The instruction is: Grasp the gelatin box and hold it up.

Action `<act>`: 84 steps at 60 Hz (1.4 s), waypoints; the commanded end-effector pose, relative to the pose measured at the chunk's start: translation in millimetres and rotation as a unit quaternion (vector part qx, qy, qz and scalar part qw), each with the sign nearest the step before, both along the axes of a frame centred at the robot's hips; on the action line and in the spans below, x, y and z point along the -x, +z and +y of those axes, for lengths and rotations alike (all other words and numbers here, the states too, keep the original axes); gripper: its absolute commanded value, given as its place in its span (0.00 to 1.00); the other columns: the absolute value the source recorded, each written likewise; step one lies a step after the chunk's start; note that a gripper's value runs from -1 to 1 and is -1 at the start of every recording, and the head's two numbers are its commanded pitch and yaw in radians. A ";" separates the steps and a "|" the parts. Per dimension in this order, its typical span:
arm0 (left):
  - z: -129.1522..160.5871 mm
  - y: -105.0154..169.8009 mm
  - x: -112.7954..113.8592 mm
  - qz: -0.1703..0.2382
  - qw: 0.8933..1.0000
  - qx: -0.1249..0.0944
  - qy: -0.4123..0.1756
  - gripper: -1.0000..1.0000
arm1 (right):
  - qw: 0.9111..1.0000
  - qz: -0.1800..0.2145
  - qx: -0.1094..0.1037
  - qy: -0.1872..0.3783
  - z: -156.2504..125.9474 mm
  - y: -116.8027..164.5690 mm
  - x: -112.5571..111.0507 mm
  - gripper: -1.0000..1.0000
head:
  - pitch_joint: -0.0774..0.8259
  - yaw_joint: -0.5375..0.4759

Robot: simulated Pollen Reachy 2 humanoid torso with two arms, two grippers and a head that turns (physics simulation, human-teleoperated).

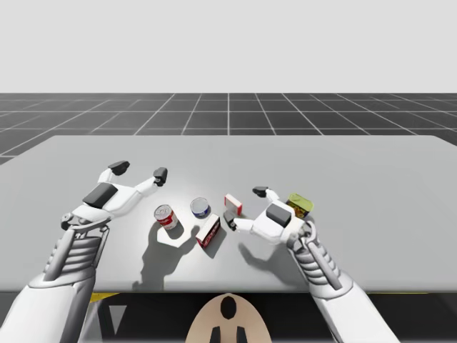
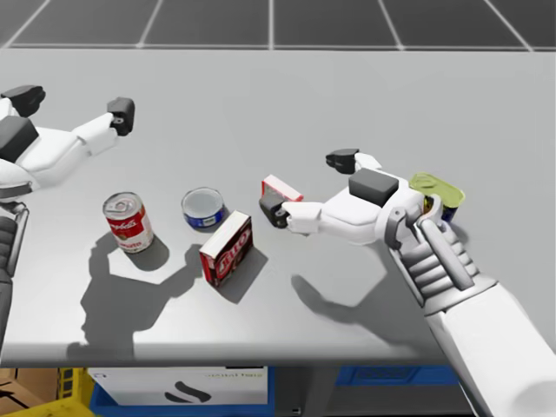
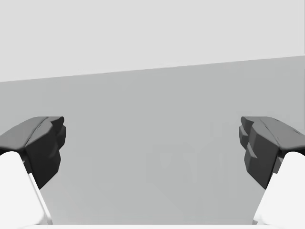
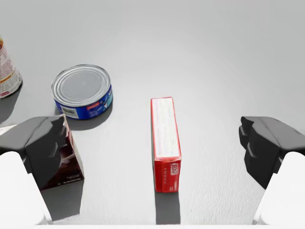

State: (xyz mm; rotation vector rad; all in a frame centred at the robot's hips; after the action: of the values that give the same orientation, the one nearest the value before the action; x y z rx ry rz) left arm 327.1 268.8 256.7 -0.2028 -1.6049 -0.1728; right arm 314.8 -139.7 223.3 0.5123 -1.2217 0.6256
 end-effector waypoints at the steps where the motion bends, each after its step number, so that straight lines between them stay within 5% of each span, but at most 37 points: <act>1: 0.2 -0.2 -0.3 0.000 1.000 0.000 0.000 0.00 | 1.000 0.024 0.008 0.011 13.8 -23.0 -13.4 0.00 | 0.83 0.52; 10: 0.7 0.0 0.0 -0.001 1.000 0.001 0.000 0.00 | 0.999 0.022 0.039 -0.003 15.6 -40.8 -29.1 0.00 | 0.83 0.52; 24: 1.0 0.3 -0.1 -0.001 1.000 0.002 0.000 0.00 | 0.997 0.047 0.055 -0.004 24.0 -59.3 -49.8 0.00 | 0.84 0.53; 45: 0.3 0.2 0.5 -0.003 1.000 -0.001 0.002 0.00 | 0.995 0.083 0.043 0.023 45.6 -70.5 -64.2 0.00 | 0.84 0.53; 54: 0.5 0.3 0.6 -0.004 1.000 -0.003 0.003 0.00 | 0.994 0.101 0.017 0.047 50.1 -71.1 -62.9 0.00 | 0.84 0.53; 57: 0.4 0.4 0.6 -0.005 1.000 -0.003 0.003 0.00 | 0.995 0.092 0.010 0.039 50.2 -72.2 -58.2 0.53 | 0.84 0.53; 58: 0.4 0.4 0.6 -0.005 1.000 -0.003 0.003 0.00 | 0.994 0.097 0.015 0.039 50.2 -71.0 -57.1 0.84 | 0.84 0.53; 59: 0.3 0.3 0.6 -0.005 1.000 -0.004 0.004 0.00 | 0.994 0.096 0.010 0.043 50.0 -70.4 -56.0 1.00 | 0.84 0.53; 73: -1.2 -0.2 0.3 -0.005 1.000 -0.006 0.004 0.00 | 0.994 0.099 0.007 0.048 49.5 -67.4 -52.3 1.00 | 0.77 0.53; 84: -2.0 -1.9 0.0 -0.003 1.000 -0.007 0.005 0.00 | 0.994 0.094 0.008 0.047 48.0 -68.9 -51.8 1.00 | 0.53 0.54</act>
State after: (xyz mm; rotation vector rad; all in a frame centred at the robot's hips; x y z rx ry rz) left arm 327.0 267.5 256.0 -0.1860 -1.6123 -0.1775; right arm 375.6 -120.5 157.7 0.5181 -1.0162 0.6609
